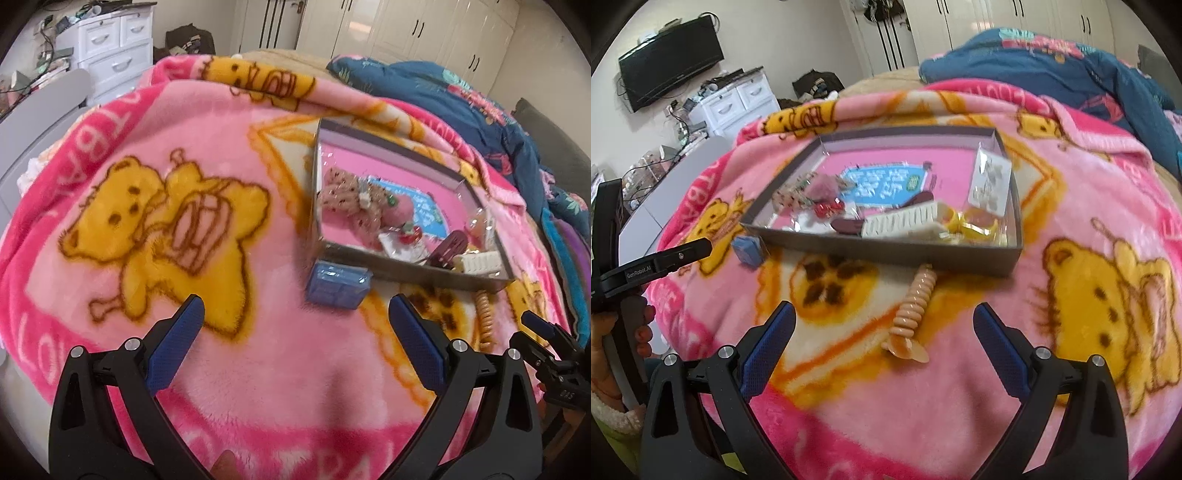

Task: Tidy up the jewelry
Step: 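Lift both open tools back toward the blue box and coiled hair tie, then grasp the small blue box with left tool while right tool grasps the beige coiled hair tie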

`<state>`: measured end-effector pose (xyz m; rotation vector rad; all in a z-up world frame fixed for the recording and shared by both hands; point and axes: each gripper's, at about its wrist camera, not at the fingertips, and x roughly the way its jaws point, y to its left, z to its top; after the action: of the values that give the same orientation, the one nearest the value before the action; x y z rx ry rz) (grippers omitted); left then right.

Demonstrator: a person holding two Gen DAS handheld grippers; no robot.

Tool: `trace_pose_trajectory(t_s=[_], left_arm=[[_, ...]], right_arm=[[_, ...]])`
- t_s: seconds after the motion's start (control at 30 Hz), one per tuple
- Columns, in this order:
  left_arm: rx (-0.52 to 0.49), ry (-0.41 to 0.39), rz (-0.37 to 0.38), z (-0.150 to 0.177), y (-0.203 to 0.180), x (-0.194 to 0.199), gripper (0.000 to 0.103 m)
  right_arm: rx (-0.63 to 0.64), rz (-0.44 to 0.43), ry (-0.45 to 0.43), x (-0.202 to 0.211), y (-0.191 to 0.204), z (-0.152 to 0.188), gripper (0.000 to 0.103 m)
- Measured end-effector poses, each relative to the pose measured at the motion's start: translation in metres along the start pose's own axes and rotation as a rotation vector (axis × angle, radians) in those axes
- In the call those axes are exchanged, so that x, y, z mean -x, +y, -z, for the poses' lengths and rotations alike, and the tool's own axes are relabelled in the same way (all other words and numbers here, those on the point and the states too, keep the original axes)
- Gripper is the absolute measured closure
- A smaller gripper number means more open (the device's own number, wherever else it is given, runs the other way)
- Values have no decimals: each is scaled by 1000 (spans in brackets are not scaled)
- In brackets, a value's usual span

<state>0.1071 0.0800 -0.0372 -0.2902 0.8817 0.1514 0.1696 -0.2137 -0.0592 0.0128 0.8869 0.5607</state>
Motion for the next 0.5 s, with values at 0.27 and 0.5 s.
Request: trace_pose_trajectory(t_s=[0.27, 0.5], left_arm=[[-5, 44, 15, 0, -9, -30, 10], [-22, 62, 6, -4, -20, -51, 10]], right_arm=[[-79, -8, 79, -31, -15, 7, 16], [-36, 26, 80, -44, -12, 6, 54]])
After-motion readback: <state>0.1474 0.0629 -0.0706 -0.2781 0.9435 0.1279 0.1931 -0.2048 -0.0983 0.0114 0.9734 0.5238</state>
